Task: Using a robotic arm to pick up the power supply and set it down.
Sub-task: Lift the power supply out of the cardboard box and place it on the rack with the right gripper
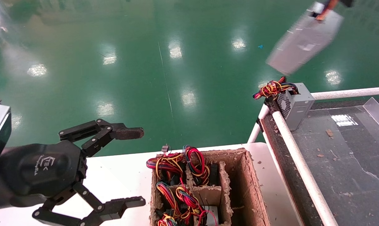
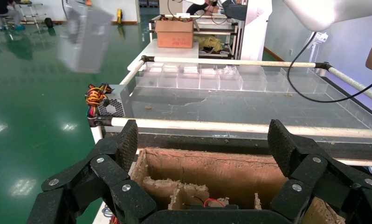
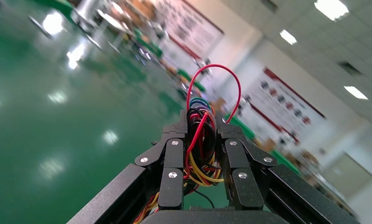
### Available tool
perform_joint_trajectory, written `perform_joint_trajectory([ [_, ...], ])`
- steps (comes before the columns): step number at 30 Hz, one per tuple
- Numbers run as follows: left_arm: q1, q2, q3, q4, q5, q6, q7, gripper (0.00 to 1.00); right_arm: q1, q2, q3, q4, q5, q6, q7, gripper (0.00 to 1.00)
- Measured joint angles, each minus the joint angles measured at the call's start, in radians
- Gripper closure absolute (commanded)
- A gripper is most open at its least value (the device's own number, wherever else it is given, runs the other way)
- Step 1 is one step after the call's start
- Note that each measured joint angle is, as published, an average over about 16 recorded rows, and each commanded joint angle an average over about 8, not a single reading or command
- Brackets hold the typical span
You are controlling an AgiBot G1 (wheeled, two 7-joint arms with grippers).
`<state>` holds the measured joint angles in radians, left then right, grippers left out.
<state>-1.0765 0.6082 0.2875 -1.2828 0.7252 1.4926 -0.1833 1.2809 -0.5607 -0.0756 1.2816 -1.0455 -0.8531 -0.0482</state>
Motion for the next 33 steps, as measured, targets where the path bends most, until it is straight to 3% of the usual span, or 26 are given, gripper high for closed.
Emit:
perform_joint_trajectory([
  [8,0.000,0.000,0.001,0.000,0.000,0.000,0.000,0.00,-0.035,0.075,0.020,-0.070,-0.023,0.007,0.003,1.00],
  [17,0.000,0.000,0.001,0.000,-0.001,0.000,0.001,0.00,-0.167,0.131,0.059,-0.120,-0.005,-0.006,-0.026,1.00],
  [25,0.000,-0.001,0.002,0.000,-0.001,-0.001,0.001,0.00,-0.268,0.120,0.066,-0.142,-0.004,0.007,-0.047,1.00],
  [33,0.000,-0.001,0.002,0.000,-0.001,-0.001,0.001,0.00,-0.278,0.077,0.036,-0.169,-0.021,0.013,-0.044,1.00],
])
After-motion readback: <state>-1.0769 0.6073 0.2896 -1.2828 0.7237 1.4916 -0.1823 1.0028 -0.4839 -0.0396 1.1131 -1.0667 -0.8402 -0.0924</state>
